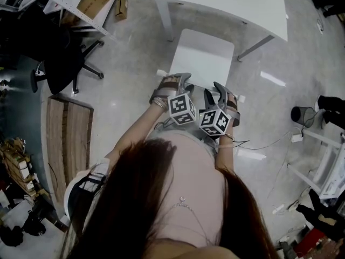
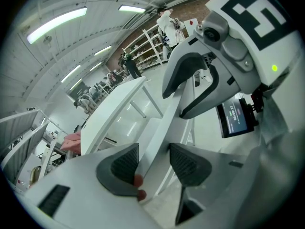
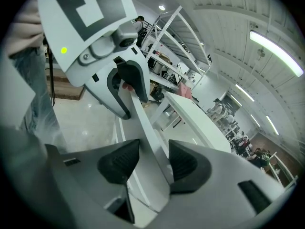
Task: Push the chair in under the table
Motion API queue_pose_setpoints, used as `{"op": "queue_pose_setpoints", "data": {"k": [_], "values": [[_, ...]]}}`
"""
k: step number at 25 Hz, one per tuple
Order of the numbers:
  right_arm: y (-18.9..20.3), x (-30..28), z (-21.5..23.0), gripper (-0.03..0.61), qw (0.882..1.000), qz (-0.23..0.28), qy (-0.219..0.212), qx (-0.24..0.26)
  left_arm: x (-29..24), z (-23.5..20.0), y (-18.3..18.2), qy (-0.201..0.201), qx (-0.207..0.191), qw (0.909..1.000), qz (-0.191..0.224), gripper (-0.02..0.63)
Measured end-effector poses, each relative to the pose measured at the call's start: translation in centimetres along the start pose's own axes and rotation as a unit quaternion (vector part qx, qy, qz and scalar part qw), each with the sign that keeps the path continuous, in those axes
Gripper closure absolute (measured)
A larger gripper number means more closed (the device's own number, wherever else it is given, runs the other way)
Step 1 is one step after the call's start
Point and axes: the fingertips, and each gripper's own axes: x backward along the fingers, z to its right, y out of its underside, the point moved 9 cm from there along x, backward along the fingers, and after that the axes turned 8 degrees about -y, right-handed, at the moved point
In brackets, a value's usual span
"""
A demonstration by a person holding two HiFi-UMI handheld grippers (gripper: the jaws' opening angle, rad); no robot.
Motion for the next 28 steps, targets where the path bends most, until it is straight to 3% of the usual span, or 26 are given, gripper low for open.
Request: {"op": "queue_pose_setpoints", "data": {"k": [12,28], "values": [[0.1,-2.2,4.3,0.376,1.0,0.003,0.003,0.003,-3.4,-3.1,-1.8,0.0,0.001,1.0,-0.001,0.408],[0.4,-3.1,5.8,0.376,1.0,0.006,0.001,0.003,-4.6,-4.0,-2.5,-0.001,-0.002,1.0,-0.005,0.408]]}}
